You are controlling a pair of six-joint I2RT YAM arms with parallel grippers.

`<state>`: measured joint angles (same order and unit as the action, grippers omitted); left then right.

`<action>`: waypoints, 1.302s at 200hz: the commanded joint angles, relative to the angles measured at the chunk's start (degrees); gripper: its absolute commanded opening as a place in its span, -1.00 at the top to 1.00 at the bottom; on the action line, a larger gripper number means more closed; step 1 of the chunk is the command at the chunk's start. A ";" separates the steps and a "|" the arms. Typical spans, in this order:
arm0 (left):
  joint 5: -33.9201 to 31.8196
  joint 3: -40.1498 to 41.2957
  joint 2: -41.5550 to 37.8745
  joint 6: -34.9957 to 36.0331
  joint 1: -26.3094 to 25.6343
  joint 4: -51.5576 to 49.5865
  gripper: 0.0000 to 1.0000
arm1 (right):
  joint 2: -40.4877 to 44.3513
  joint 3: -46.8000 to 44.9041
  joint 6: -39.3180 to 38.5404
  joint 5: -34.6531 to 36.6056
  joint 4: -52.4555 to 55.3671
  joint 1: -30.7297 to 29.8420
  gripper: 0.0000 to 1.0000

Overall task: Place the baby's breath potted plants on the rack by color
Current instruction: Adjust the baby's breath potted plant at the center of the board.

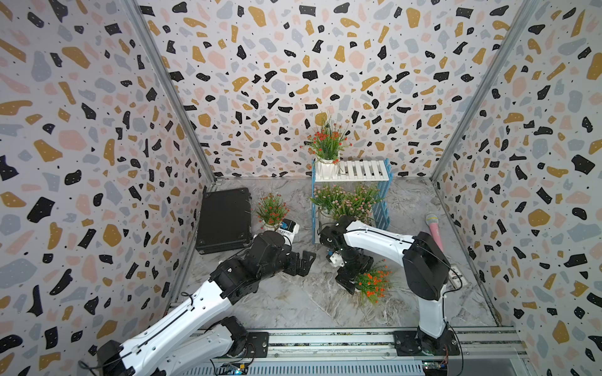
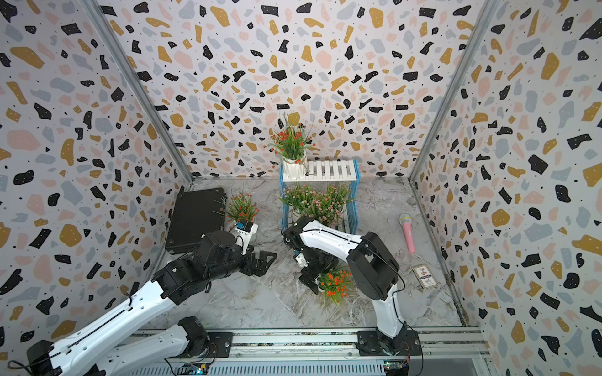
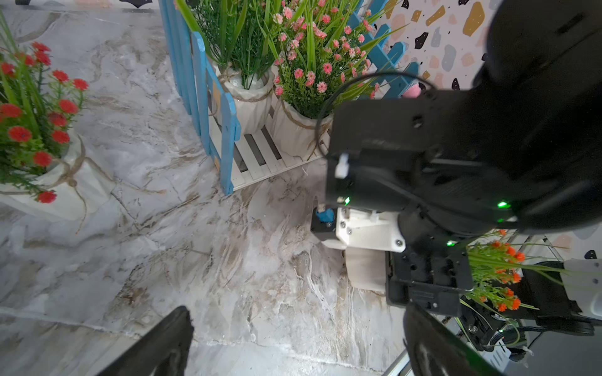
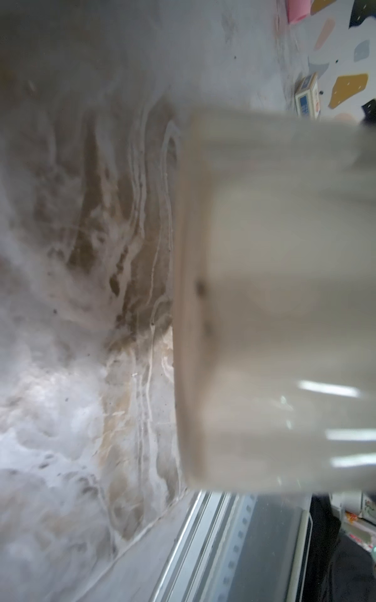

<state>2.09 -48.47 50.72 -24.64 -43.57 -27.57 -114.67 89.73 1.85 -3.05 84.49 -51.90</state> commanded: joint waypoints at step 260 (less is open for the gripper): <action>-2.35 -2.97 -3.86 2.22 0.32 -2.93 -0.98 | -15.43 25.66 -6.32 1.40 11.24 -2.44 -0.99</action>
<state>0.82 -50.63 48.69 -23.11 -43.55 -31.03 -130.04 112.73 -3.38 -1.39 91.42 -53.98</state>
